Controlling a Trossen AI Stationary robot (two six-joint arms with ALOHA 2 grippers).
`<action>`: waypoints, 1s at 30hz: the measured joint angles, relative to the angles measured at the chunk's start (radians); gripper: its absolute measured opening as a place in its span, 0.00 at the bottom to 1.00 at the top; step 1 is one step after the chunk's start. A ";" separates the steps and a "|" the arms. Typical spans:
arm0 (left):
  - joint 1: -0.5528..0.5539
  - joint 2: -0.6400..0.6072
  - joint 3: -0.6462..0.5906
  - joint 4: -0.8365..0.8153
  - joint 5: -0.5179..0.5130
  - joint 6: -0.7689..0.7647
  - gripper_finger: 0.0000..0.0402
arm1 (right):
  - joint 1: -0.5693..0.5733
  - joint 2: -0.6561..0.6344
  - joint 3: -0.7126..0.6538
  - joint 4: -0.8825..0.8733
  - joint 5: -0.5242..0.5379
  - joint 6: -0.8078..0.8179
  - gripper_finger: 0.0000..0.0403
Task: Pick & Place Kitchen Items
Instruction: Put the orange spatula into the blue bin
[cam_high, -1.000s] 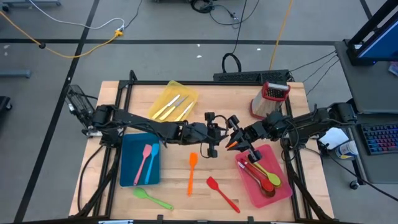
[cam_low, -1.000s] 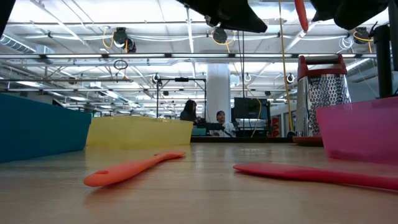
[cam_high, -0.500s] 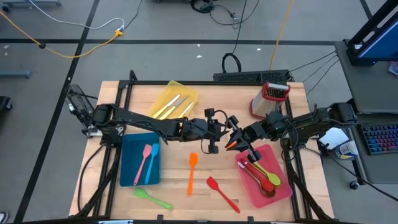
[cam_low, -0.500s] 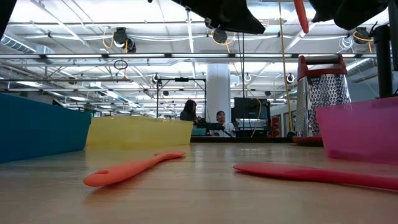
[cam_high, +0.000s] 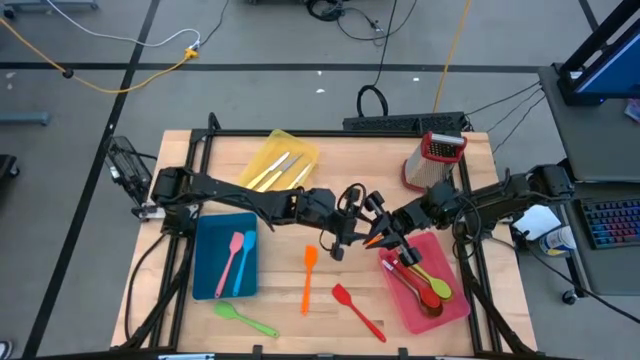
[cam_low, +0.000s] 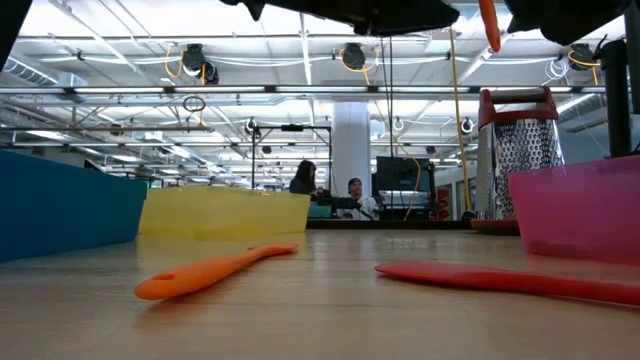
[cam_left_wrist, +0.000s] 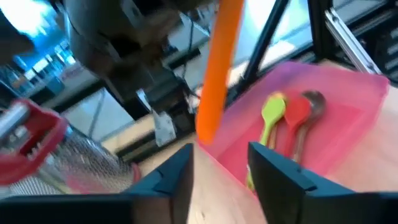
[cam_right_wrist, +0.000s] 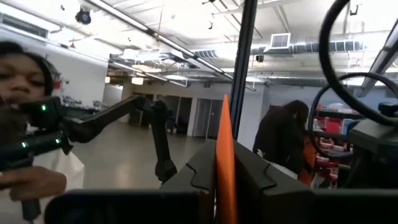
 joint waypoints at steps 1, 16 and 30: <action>-0.001 0.005 0.000 0.023 0.000 0.005 0.42 | 0.003 0.000 0.000 -0.006 0.000 -0.014 0.05; -0.012 0.026 0.000 0.188 0.016 -0.022 0.54 | 0.009 -0.002 0.000 -0.055 -0.026 -0.063 0.05; 0.000 0.026 0.000 0.180 0.008 -0.099 0.37 | 0.008 0.000 -0.001 -0.085 0.061 -0.230 0.05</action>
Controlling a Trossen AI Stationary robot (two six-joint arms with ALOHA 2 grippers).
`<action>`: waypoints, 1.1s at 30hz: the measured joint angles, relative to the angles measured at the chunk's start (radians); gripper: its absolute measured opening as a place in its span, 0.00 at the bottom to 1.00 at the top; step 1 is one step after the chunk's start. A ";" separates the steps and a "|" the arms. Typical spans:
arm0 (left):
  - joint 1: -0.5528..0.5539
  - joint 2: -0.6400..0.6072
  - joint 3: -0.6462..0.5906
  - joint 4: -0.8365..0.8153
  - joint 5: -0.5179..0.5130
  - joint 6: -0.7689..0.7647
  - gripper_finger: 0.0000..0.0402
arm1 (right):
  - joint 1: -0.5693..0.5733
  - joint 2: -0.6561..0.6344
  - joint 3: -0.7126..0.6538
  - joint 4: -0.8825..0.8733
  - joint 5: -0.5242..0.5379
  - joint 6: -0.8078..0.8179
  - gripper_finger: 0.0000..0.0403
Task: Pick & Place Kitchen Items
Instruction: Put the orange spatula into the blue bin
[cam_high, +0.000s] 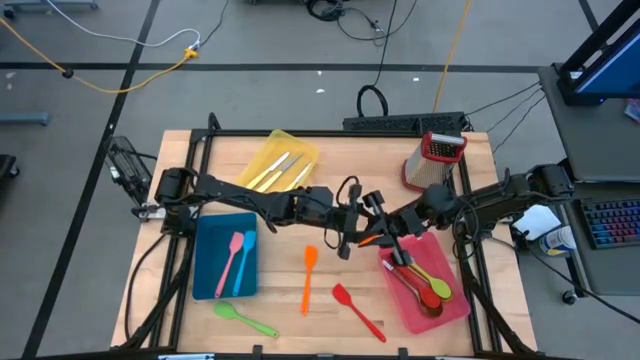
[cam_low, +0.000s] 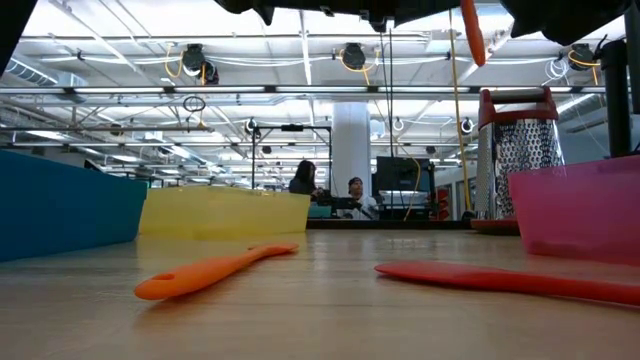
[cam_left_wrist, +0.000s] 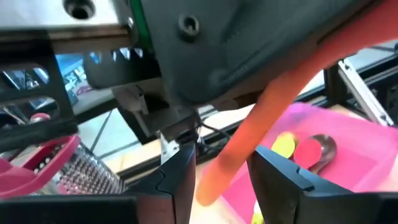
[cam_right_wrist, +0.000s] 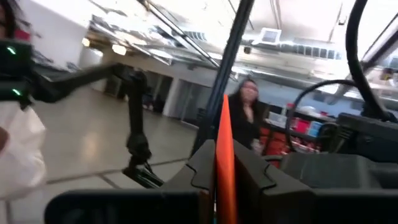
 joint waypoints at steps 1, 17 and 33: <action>0.000 0.000 0.000 -0.005 -0.001 0.004 0.37 | 0.001 0.000 0.000 -0.005 0.018 -0.014 0.05; -0.002 0.000 0.000 -0.040 -0.061 -0.020 0.12 | 0.000 0.000 0.000 -0.027 0.056 0.009 0.05; -0.008 -0.002 0.000 -0.057 -0.084 -0.048 0.07 | 0.000 -0.002 0.000 -0.028 0.047 0.074 0.13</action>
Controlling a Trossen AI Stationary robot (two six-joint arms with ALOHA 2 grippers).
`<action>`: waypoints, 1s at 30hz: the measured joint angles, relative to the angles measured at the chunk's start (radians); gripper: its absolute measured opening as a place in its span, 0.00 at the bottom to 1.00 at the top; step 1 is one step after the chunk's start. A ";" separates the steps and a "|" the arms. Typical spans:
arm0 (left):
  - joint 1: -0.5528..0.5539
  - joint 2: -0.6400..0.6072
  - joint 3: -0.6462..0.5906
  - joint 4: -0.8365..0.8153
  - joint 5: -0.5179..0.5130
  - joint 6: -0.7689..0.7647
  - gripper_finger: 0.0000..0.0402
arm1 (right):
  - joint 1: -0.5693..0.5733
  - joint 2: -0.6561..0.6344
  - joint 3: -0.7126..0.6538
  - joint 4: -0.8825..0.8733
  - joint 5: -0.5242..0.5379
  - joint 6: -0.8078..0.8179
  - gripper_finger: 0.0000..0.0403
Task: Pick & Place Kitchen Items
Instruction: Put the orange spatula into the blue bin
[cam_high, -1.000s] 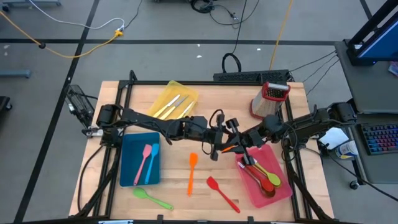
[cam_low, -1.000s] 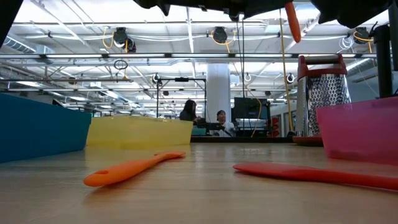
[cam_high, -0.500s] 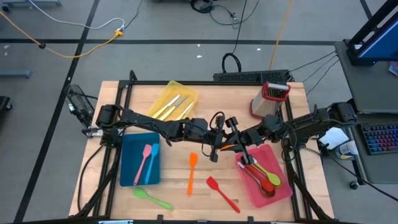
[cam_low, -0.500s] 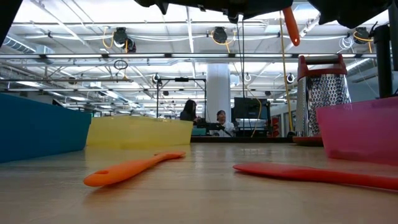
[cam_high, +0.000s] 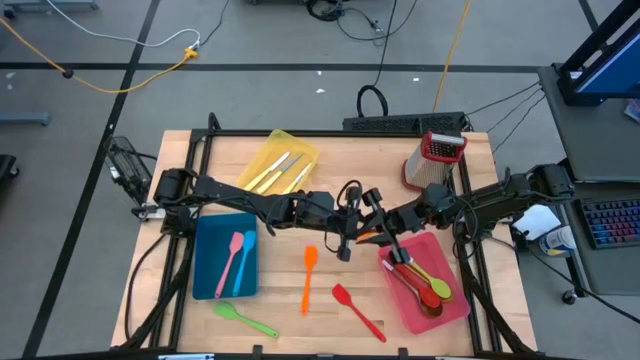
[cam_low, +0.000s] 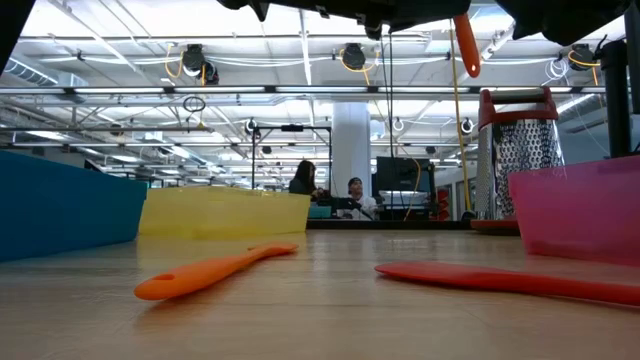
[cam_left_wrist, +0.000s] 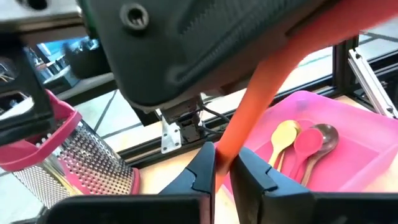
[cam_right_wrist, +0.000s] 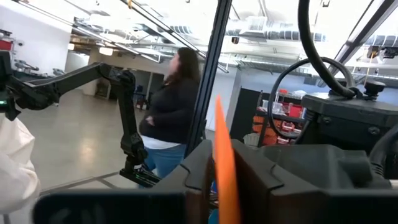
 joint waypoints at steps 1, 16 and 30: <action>0.000 0.000 0.000 0.000 0.000 -0.008 0.07 | 0.000 0.000 0.000 0.001 -0.001 0.001 0.16; -0.026 -0.030 0.000 -0.139 -0.178 -0.057 0.06 | -0.049 -0.187 -0.123 -0.029 0.005 -0.002 0.41; -0.068 -0.209 0.001 -0.577 -0.296 -0.262 0.06 | -0.079 -0.352 -0.368 -0.033 0.160 -0.001 0.42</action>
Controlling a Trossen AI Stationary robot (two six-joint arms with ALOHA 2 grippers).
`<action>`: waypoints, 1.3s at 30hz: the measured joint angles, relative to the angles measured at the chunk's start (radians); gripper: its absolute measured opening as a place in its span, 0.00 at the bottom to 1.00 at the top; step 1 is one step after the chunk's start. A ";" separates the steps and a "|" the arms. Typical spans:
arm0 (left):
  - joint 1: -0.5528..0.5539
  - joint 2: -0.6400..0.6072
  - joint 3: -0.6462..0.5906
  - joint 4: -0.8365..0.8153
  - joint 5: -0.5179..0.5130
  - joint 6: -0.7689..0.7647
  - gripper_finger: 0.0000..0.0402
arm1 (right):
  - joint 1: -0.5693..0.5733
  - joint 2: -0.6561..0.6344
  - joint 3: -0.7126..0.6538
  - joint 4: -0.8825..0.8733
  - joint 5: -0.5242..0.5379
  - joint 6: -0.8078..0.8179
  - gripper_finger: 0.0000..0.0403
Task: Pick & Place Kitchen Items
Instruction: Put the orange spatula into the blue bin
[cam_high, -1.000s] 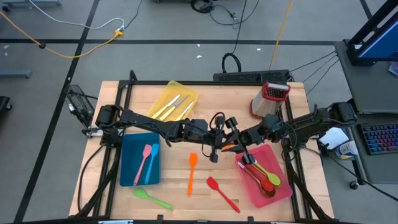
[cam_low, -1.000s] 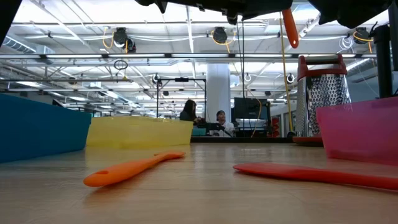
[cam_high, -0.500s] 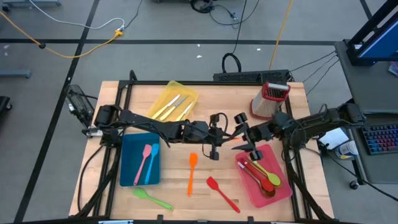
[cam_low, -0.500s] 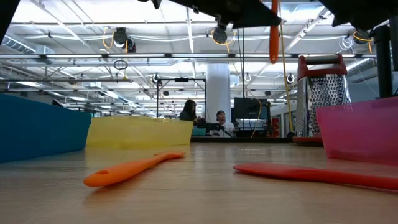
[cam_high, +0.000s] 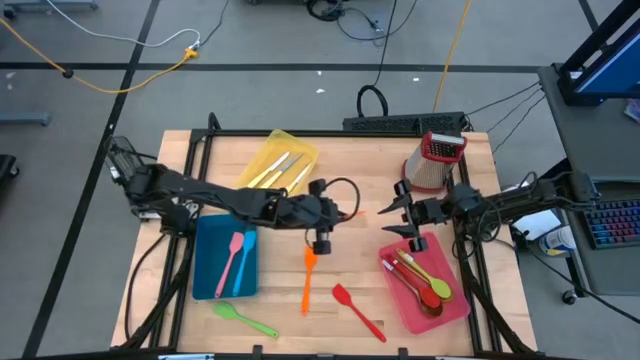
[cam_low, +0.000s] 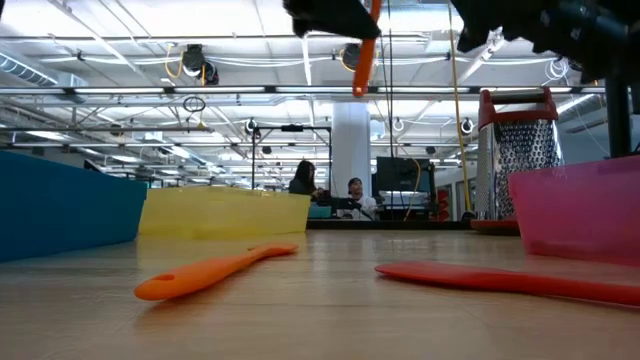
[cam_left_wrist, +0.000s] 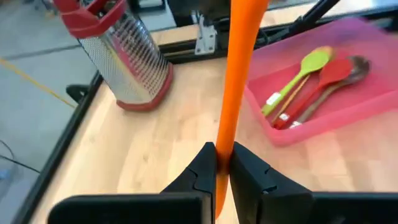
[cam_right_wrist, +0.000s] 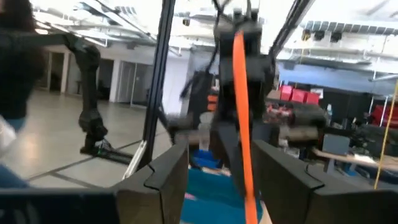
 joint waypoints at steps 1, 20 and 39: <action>-0.006 -0.016 0.001 -0.031 0.000 -0.028 0.07 | 0.000 -0.001 -0.014 0.004 0.000 0.000 0.42; -0.232 -0.107 0.000 -0.918 -0.192 -1.099 0.09 | 0.000 0.039 -0.076 0.042 0.002 -0.011 0.41; -0.474 -0.087 -0.143 -1.237 0.136 -1.957 0.06 | -0.001 0.040 -0.076 0.088 0.002 -0.152 0.40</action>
